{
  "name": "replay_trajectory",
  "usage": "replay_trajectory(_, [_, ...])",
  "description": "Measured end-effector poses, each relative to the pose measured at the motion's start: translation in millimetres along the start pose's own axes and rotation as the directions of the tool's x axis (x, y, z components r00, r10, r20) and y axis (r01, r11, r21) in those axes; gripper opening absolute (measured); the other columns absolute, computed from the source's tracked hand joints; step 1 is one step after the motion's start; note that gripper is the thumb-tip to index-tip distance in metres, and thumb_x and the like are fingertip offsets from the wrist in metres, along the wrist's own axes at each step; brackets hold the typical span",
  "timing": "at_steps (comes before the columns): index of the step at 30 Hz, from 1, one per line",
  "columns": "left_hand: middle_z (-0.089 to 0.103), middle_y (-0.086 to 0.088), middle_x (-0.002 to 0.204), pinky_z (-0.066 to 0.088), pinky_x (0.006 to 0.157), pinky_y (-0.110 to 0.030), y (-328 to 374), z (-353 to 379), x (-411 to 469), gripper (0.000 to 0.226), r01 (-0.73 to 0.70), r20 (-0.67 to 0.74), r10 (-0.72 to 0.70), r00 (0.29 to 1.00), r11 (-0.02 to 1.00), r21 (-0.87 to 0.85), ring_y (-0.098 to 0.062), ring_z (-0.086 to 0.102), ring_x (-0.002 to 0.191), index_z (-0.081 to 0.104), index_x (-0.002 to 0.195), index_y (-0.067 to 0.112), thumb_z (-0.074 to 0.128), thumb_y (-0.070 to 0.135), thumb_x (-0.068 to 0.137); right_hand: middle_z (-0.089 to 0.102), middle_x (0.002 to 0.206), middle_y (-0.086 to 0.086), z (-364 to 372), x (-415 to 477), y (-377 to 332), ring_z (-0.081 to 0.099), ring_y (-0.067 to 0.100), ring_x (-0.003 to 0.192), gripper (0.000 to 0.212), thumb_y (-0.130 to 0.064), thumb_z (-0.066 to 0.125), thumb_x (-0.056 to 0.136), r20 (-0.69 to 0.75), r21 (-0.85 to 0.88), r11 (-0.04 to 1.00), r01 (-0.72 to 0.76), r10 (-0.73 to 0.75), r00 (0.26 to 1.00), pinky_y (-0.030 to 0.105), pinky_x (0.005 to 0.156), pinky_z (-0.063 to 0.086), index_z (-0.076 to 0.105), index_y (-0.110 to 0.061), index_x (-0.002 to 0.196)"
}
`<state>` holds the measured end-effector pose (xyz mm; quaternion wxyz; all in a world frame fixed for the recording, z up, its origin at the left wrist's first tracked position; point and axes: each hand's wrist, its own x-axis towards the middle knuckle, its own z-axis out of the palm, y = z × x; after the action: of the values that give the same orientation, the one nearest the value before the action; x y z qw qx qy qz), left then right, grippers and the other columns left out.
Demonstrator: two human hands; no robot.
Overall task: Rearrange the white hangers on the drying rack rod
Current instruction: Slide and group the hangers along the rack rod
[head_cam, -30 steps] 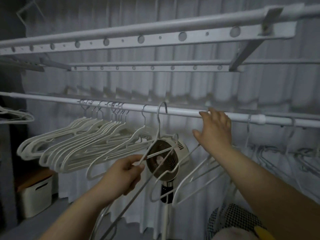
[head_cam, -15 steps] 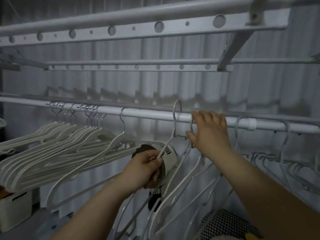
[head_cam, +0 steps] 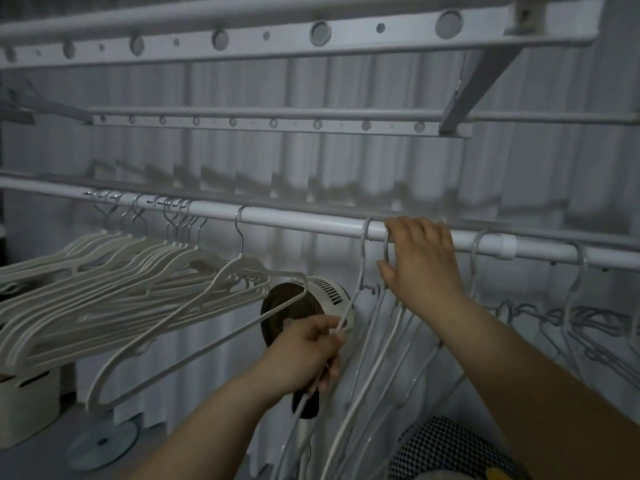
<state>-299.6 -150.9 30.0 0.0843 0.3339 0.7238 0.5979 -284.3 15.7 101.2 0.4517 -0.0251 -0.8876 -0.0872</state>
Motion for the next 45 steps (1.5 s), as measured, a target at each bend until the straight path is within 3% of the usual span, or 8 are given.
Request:
replay_trajectory(8, [0.058,0.008,0.066,0.036,0.043,-0.002,0,-21,-14,0.023,-0.063,-0.271,0.092,0.958,0.992,0.112,0.006,0.055,0.05,0.066,0.103,0.005,0.046,0.009,0.092,0.053,0.128,0.014,2,-1,-2,0.04,0.032,0.124,0.052,-0.031,0.061,0.082,-0.054,0.042,0.999,-0.011,0.013,0.998,0.039,0.109,0.008,0.047,-0.007,0.127])
replay_trajectory(13, [0.061,0.015,0.059,0.04,0.051,0.0,1,-60,-31,0.029,-0.194,-0.453,0.274,0.849,0.957,0.215,0.014,0.056,0.057,0.063,0.076,0.029,0.051,0.007,0.089,0.054,0.125,0.018,-2,2,-11,0.042,0.035,0.12,0.049,-0.032,0.062,0.082,-0.081,0.11,0.99,-0.089,0.099,0.992,0.04,0.105,0.015,0.051,-0.005,0.122])
replay_trajectory(18, [0.06,0.018,0.059,0.039,0.054,0.002,-1,-106,-41,0.029,-0.25,-0.564,0.369,0.739,0.927,0.279,0.015,0.056,0.058,0.066,0.073,0.027,0.054,0.004,0.086,0.054,0.122,0.024,-6,18,-43,0.044,0.041,0.116,0.047,-0.02,0.069,0.077,-0.14,0.124,0.99,-0.059,0.077,0.987,0.042,0.099,0.019,0.055,0.0,0.118])
replay_trajectory(22, [0.062,0.019,0.068,0.039,0.056,-0.001,-13,-158,-55,0.031,-0.147,-0.604,0.393,0.693,0.898,0.415,0.008,0.057,0.064,0.061,0.072,0.039,0.056,0.012,0.086,0.052,0.126,0.017,2,41,-94,0.042,0.035,0.118,0.046,-0.024,0.063,0.08,-0.07,0.134,0.991,0.005,0.004,0.998,0.033,0.094,0.013,0.053,-0.007,0.121])
replay_trajectory(25, [0.068,0.003,0.097,0.039,0.071,-0.015,-27,-199,-66,0.017,0.045,-0.609,0.448,0.655,0.781,0.623,-0.007,0.058,0.087,0.069,0.097,0.02,0.056,0.016,0.086,0.046,0.133,0.01,17,58,-140,0.037,0.028,0.123,0.048,-0.03,0.057,0.083,0.016,0.121,0.991,0.057,-0.059,0.998,0.031,0.098,0.008,0.045,-0.013,0.127])
replay_trajectory(30, [0.059,0.002,0.122,0.04,0.089,-0.026,-55,-244,-73,0.038,0.192,-0.435,0.406,0.804,0.515,0.835,-0.019,0.054,0.113,0.055,0.123,0.022,0.054,0.031,0.086,0.027,0.148,0.004,48,76,-193,0.02,0.021,0.135,0.058,-0.037,0.048,0.088,0.142,0.048,0.999,0.016,-0.023,0.99,0.038,0.111,0.003,0.027,-0.018,0.139])
replay_trajectory(35, [0.056,0.007,0.124,0.038,0.091,-0.023,-78,-273,-67,0.041,0.147,-0.337,0.331,0.881,0.486,0.862,-0.016,0.052,0.115,0.049,0.126,0.028,0.052,0.031,0.086,0.017,0.151,0.004,68,82,-217,0.011,0.024,0.139,0.069,-0.038,0.051,0.087,0.172,-0.108,0.99,-0.092,0.11,0.979,0.047,0.113,-0.001,0.016,-0.018,0.143])
replay_trajectory(45, [0.061,-0.015,0.075,0.049,0.062,-0.036,-91,-293,-56,0.01,-0.022,-0.239,0.419,0.876,0.53,0.848,-0.032,0.061,0.07,0.068,0.071,0.0,0.069,0.009,0.075,0.013,0.154,0.008,72,75,-218,0.011,0.028,0.139,0.067,-0.005,0.045,0.086,0.111,-0.29,0.945,-0.149,0.188,0.976,0.05,0.112,-0.003,0.014,-0.014,0.144])
